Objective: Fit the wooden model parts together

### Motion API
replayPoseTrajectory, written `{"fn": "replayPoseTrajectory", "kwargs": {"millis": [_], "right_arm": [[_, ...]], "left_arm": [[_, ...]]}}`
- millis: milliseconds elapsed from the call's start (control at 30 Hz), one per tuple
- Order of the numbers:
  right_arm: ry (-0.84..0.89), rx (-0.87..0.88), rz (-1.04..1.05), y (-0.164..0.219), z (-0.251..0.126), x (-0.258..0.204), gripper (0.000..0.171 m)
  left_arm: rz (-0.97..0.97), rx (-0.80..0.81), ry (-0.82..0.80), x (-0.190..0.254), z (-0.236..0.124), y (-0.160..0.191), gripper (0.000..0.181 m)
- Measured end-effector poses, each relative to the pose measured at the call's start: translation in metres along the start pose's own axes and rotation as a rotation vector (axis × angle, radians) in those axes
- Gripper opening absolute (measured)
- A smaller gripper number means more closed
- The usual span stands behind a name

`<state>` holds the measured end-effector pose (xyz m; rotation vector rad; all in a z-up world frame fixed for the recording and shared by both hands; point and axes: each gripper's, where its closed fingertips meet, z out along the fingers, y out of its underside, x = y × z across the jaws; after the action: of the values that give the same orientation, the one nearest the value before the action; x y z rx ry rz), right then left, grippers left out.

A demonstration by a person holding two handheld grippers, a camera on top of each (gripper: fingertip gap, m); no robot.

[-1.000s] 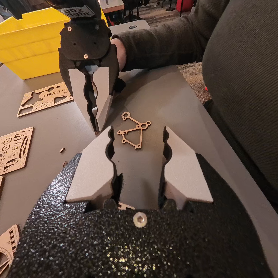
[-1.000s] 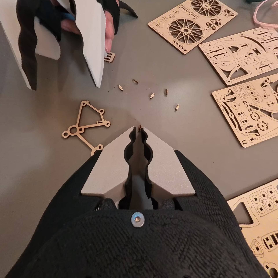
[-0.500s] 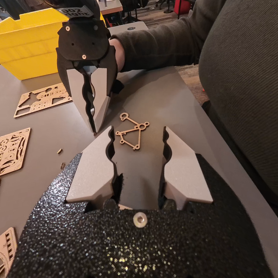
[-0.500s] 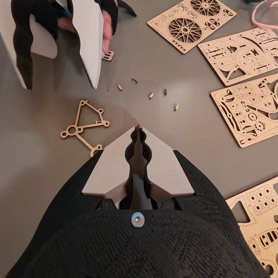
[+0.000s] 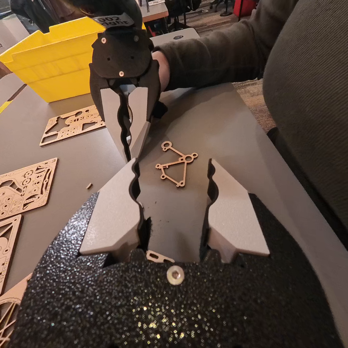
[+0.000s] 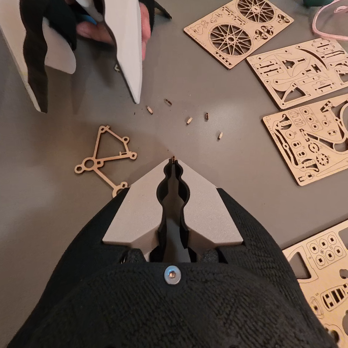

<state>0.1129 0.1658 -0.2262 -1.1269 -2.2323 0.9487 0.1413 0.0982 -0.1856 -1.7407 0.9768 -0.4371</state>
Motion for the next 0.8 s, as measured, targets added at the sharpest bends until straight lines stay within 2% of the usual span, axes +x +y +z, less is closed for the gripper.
{"fn": "replayPoseTrajectory", "kwargs": {"millis": [33, 233, 533, 667, 800], "right_arm": [[0.008, -0.004, -0.011, 0.0, 0.0, 0.0, 0.002], [0.064, -0.018, -0.103, -0.004, 0.001, 0.0, 0.001], [0.173, 0.201, -0.238, -0.046, -0.012, -0.003, 0.001], [0.221, 0.247, -0.306, -0.055, -0.018, -0.003, 0.001], [0.235, 0.266, -0.338, -0.059, -0.02, -0.005, 0.001]], "left_arm": [[-0.001, 0.002, -0.006, -0.001, 0.0, 0.0, 0.071], [-0.021, 0.016, -0.073, -0.014, -0.004, -0.002, 0.069], [-0.074, 0.041, -0.224, -0.039, -0.009, -0.004, 0.053], [-0.127, 0.085, -0.235, -0.045, -0.013, -0.008, 0.049], [-0.096, 0.051, -0.299, -0.053, -0.016, -0.002, 0.045]]}}
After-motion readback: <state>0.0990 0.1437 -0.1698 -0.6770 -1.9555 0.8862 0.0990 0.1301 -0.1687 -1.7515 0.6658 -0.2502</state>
